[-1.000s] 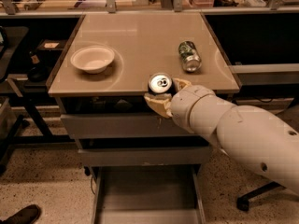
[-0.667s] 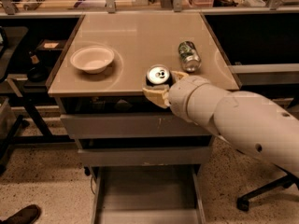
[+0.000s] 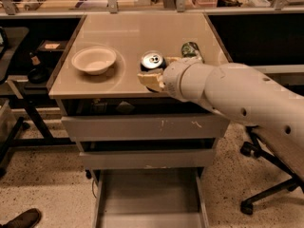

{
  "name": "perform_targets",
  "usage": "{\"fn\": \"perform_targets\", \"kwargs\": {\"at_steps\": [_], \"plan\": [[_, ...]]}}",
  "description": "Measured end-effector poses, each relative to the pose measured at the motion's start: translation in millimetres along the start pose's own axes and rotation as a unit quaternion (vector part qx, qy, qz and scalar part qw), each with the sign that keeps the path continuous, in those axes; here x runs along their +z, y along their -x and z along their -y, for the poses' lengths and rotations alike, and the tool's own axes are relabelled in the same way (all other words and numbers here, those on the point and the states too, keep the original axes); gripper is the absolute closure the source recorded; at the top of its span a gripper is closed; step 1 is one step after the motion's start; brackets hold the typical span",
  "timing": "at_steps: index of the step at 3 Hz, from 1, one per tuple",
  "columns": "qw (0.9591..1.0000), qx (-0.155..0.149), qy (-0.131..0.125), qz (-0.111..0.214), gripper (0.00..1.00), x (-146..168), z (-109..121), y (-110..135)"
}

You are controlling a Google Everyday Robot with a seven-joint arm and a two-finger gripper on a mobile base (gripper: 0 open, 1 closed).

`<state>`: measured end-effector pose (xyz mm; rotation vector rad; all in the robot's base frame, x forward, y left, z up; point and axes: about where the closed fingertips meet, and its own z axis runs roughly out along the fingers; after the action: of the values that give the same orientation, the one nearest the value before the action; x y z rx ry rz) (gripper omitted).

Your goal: Pick pepsi can from bottom drawer and place on counter

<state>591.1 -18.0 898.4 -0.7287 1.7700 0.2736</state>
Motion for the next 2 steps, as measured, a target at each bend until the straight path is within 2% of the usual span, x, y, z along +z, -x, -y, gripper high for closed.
{"fn": "perform_targets", "kwargs": {"at_steps": [2], "plan": [[0.9998, 0.012, 0.015, 0.007, 1.00, 27.1, 31.5, 29.5]]}}
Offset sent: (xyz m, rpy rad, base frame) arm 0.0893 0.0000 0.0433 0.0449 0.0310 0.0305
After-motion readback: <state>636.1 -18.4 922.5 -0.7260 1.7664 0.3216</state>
